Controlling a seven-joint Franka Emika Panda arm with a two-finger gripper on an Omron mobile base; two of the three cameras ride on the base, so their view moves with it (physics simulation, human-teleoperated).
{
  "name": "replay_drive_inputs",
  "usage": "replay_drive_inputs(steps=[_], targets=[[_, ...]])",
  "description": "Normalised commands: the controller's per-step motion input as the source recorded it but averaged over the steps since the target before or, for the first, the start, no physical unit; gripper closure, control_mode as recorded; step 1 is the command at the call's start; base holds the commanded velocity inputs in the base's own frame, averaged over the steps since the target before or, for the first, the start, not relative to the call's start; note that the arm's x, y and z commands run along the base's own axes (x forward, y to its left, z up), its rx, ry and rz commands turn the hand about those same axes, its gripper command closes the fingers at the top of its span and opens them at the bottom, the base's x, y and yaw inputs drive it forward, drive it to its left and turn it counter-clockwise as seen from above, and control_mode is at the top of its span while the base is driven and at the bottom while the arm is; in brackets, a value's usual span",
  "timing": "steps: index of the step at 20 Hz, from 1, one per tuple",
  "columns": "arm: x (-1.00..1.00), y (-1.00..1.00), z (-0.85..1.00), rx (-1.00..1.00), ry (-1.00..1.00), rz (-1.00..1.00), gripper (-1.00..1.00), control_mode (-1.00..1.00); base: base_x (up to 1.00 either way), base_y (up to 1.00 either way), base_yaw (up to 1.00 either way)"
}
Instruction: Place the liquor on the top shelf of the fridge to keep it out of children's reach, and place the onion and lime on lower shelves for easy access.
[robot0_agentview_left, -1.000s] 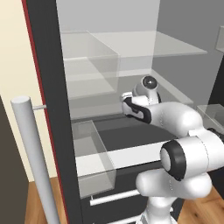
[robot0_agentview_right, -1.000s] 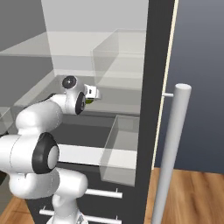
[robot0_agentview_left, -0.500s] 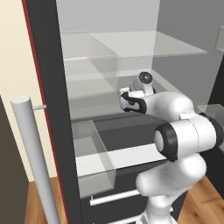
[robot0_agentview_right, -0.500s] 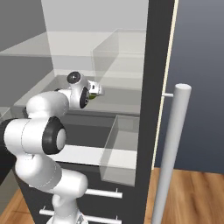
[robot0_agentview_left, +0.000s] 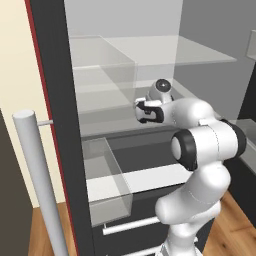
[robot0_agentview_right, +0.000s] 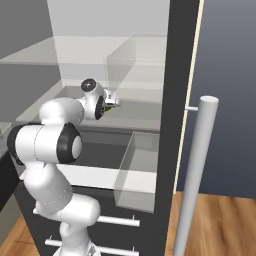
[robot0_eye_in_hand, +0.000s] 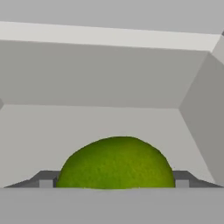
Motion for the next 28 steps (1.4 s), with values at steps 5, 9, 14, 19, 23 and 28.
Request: replay_drive_inputs(steps=[5, 9, 14, 19, 23, 28], targets=[[-0.02, 0.00, -0.46, 0.00, -0.01, 0.00, -1.00, -1.00, 0.00, 0.00, 0.00], [-0.37, 0.00, -0.15, 0.00, -0.09, 0.00, -1.00, -1.00, 0.00, 0.00, 0.00], [-0.81, 0.00, 0.00, 0.00, -0.13, 0.00, -1.00, -1.00, 0.00, 0.00, 0.00], [-0.98, 0.00, 0.02, 0.00, -0.15, 0.00, -1.00, -1.00, 0.00, 0.00, 0.00], [-1.00, -0.01, 0.33, 0.00, -0.16, 0.00, -1.00, -1.00, 0.00, 0.00, 0.00], [-1.00, -0.02, 0.65, 0.00, -0.08, 0.00, -1.00, -1.00, 0.00, 0.00, 0.00]])
